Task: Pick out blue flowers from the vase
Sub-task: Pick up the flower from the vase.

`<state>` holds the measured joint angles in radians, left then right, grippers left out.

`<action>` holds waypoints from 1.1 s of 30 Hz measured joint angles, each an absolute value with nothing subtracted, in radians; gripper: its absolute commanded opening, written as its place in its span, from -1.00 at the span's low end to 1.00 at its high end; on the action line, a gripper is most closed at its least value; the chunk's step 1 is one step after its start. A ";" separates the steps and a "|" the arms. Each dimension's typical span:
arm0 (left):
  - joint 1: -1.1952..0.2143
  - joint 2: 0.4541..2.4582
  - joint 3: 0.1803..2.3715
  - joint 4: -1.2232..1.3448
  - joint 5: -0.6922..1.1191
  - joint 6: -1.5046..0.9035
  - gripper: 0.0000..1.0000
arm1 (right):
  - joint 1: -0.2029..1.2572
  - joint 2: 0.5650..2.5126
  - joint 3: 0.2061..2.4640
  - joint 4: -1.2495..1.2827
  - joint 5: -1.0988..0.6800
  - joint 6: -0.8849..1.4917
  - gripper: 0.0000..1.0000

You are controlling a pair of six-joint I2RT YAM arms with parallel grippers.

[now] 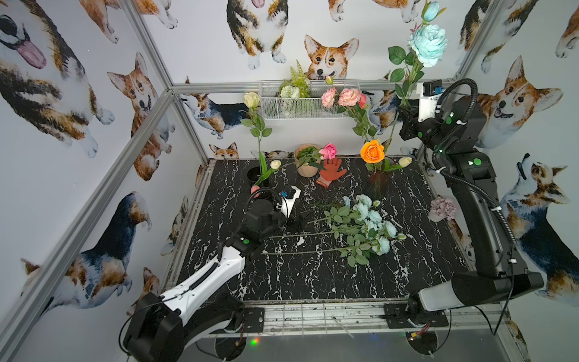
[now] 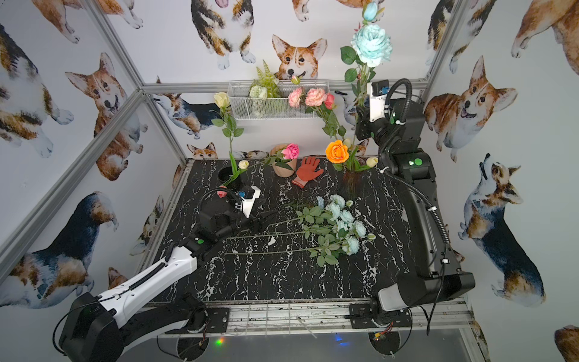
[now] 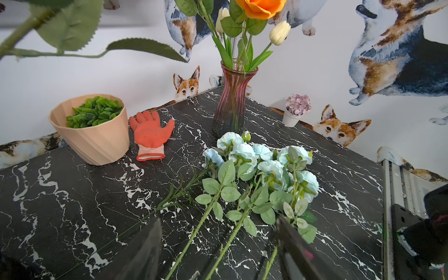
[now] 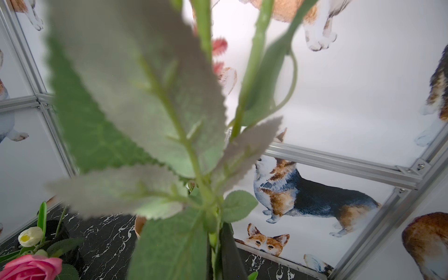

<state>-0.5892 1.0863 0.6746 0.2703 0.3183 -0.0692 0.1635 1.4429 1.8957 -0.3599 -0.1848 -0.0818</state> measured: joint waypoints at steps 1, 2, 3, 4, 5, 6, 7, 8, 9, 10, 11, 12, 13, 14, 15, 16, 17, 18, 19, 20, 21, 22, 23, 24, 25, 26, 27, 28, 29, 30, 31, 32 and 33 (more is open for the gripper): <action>-0.589 1.090 0.675 0.273 0.320 -0.072 0.49 | 0.163 1.434 1.901 -0.366 -0.184 -0.083 -1.00; -0.589 1.092 0.676 0.274 0.322 -0.072 0.49 | 0.164 1.428 1.907 -0.373 -0.184 -0.086 -1.00; -0.589 1.095 0.677 0.275 0.324 -0.072 0.49 | 0.164 1.421 1.913 -0.376 -0.181 -0.091 -1.00; -0.589 1.098 0.678 0.276 0.328 -0.073 0.49 | 0.164 1.415 1.918 -0.380 -0.179 -0.098 -1.00; -0.589 1.101 0.680 0.278 0.330 -0.075 0.48 | 0.164 1.409 1.920 -0.382 -0.175 -0.101 -1.00; -0.589 1.103 0.682 0.279 0.331 -0.075 0.48 | 0.164 1.401 1.924 -0.385 -0.168 -0.105 -1.00; -0.589 1.107 0.684 0.281 0.334 -0.075 0.48 | 0.164 1.396 1.928 -0.392 -0.163 -0.109 -1.00; -0.589 1.113 0.688 0.282 0.337 -0.075 0.48 | 0.164 1.391 1.937 -0.405 -0.159 -0.115 -1.00; -0.589 1.118 0.690 0.285 0.339 -0.075 0.48 | 0.164 1.388 1.944 -0.413 -0.159 -0.120 -1.00; -0.589 1.121 0.693 0.286 0.339 -0.075 0.48 | 0.164 1.384 1.955 -0.423 -0.158 -0.126 -1.00; -0.589 1.125 0.695 0.290 0.343 -0.075 0.48 | 0.164 1.381 1.968 -0.432 -0.158 -0.129 -1.00; -0.589 1.129 0.698 0.295 0.344 -0.076 0.48 | 0.164 1.380 1.979 -0.437 -0.158 -0.131 -1.00; -0.589 1.132 0.701 0.300 0.345 -0.079 0.48 | 0.164 1.379 1.994 -0.443 -0.158 -0.134 -1.00; -0.589 1.136 0.704 0.305 0.346 -0.081 0.48 | 0.165 1.378 2.010 -0.452 -0.158 -0.136 -1.00; -0.589 1.139 0.708 0.309 0.347 -0.081 0.48 | 0.165 1.377 2.021 -0.458 -0.159 -0.138 -1.00; -0.589 1.144 0.713 0.311 0.352 -0.081 0.48 | 0.165 1.375 2.036 -0.467 -0.159 -0.142 -1.00; -0.589 1.148 0.716 0.317 0.355 -0.082 0.48 | 0.166 1.372 2.046 -0.475 -0.159 -0.143 -1.00; -0.589 1.152 0.720 0.318 0.358 -0.082 0.48 | 0.166 1.369 2.054 -0.484 -0.161 -0.144 -1.00; -0.589 1.155 0.722 0.321 0.360 -0.082 0.47 | 0.165 1.364 2.062 -0.492 -0.165 -0.144 -1.00; -0.589 1.156 0.724 0.323 0.361 -0.082 0.48 | 0.165 1.359 2.069 -0.500 -0.170 -0.144 -1.00; -0.589 1.159 0.727 0.324 0.362 -0.082 0.48 | 0.165 1.355 2.075 -0.508 -0.176 -0.142 -1.00; -0.589 1.159 0.729 0.324 0.364 -0.082 0.48 | 0.165 1.351 2.083 -0.521 -0.187 -0.141 -1.00; -0.590 1.159 0.731 0.325 0.366 -0.083 0.48 | 0.166 1.347 2.091 -0.530 -0.190 -0.140 -1.00; -0.590 1.159 0.733 0.329 0.369 -0.083 0.48 | 0.166 1.344 2.096 -0.538 -0.196 -0.133 -1.00; -0.591 1.158 0.735 0.332 0.369 -0.083 0.48 | 0.166 1.341 2.103 -0.550 -0.204 -0.130 -1.00; -0.592 1.157 0.736 0.332 0.369 -0.084 0.48 | 0.166 1.339 2.111 -0.558 -0.212 -0.129 -1.00; -0.594 1.155 0.738 0.335 0.370 -0.086 0.48 | 0.166 1.338 2.122 -0.569 -0.215 -0.124 -1.00; -0.596 1.155 0.742 0.340 0.371 -0.086 0.48 | 0.166 1.338 2.132 -0.577 -0.220 -0.122 -1.00; -0.597 1.152 0.745 0.342 0.374 -0.086 0.48 | 0.166 1.338 2.148 -0.588 -0.233 -0.114 -1.00; -0.598 1.150 0.748 0.346 0.379 -0.086 0.48 | 0.166 1.338 2.164 -0.598 -0.244 -0.097 -1.00; -0.599 1.148 0.752 0.350 0.379 -0.086 0.48 | 0.166 1.338 2.178 -0.606 -0.258 -0.096 -1.00; -0.599 1.148 0.753 0.355 0.379 -0.086 0.48 | 0.166 1.336 2.185 -0.608 -0.269 -0.091 -1.00; -0.601 1.148 0.756 0.359 0.379 -0.086 0.48 | 0.166 1.331 2.187 -0.611 -0.285 -0.071 -1.00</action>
